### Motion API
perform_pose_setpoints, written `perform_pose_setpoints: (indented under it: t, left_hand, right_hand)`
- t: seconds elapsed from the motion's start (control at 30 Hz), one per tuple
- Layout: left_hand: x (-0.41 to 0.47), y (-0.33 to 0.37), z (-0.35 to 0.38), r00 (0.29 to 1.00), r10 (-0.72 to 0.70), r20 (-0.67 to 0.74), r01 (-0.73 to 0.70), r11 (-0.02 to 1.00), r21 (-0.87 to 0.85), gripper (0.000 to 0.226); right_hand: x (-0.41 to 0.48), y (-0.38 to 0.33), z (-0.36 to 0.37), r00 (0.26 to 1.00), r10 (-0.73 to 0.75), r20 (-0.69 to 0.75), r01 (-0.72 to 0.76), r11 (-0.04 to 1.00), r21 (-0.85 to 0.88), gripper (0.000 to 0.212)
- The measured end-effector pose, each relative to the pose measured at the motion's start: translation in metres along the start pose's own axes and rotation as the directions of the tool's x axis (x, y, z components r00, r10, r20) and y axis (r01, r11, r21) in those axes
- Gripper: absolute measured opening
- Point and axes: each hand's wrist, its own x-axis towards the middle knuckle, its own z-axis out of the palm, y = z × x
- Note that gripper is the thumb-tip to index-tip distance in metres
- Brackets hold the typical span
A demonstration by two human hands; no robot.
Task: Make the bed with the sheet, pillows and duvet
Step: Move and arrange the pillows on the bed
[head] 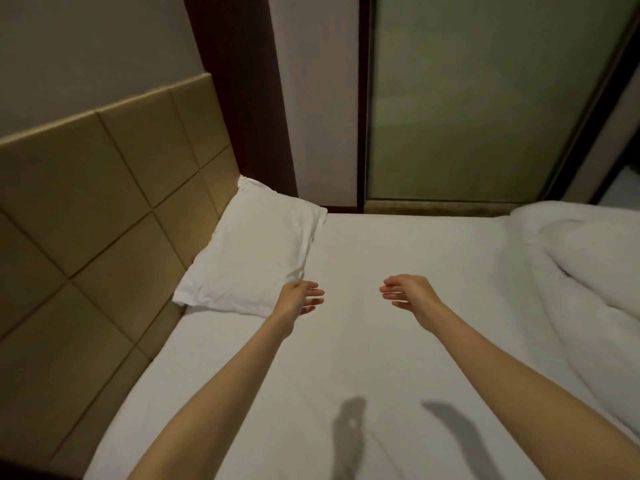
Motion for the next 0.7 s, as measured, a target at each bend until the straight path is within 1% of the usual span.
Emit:
perform_pose_setpoints:
  t: [0.07, 0.17, 0.27, 0.37, 0.5, 0.7]
  left_hand:
    - [-0.017, -0.015, 0.036, 0.999, -0.033, 0.012, 0.032, 0.999, 0.032, 0.017]
    - [-0.043, -0.034, 0.098, 0.996, -0.042, 0.074, 0.037, 0.997, 0.069, 0.018]
    - [-0.069, -0.055, 0.157, 0.983, -0.07, 0.17, 0.051, 0.993, 0.109, 0.022]
    - [-0.09, -0.076, 0.209, 0.954, -0.119, 0.274, 0.076, 0.984, 0.162, 0.023]
    - [-0.11, -0.096, 0.268, 0.919, -0.16, 0.36, 0.09, 0.975, 0.203, 0.021]
    - [-0.119, -0.109, 0.356, 0.889, -0.182, 0.419, 0.082, 0.966, 0.246, 0.019]
  right_hand:
    - [-0.019, 0.024, -0.04, 0.999, 0.036, -0.01, -0.036, 0.999, -0.019, 0.011]
    - [-0.046, 0.057, -0.105, 0.996, 0.072, -0.046, -0.073, 0.997, -0.023, 0.013]
    - [-0.072, 0.082, -0.167, 0.988, 0.101, -0.114, -0.103, 0.995, -0.009, 0.013]
    - [-0.096, 0.104, -0.221, 0.974, 0.119, -0.194, -0.114, 0.993, 0.034, 0.015]
    - [-0.12, 0.128, -0.277, 0.944, 0.159, -0.289, -0.139, 0.986, 0.089, 0.017]
    - [-0.145, 0.16, -0.352, 0.887, 0.224, -0.403, -0.161, 0.97, 0.183, 0.014]
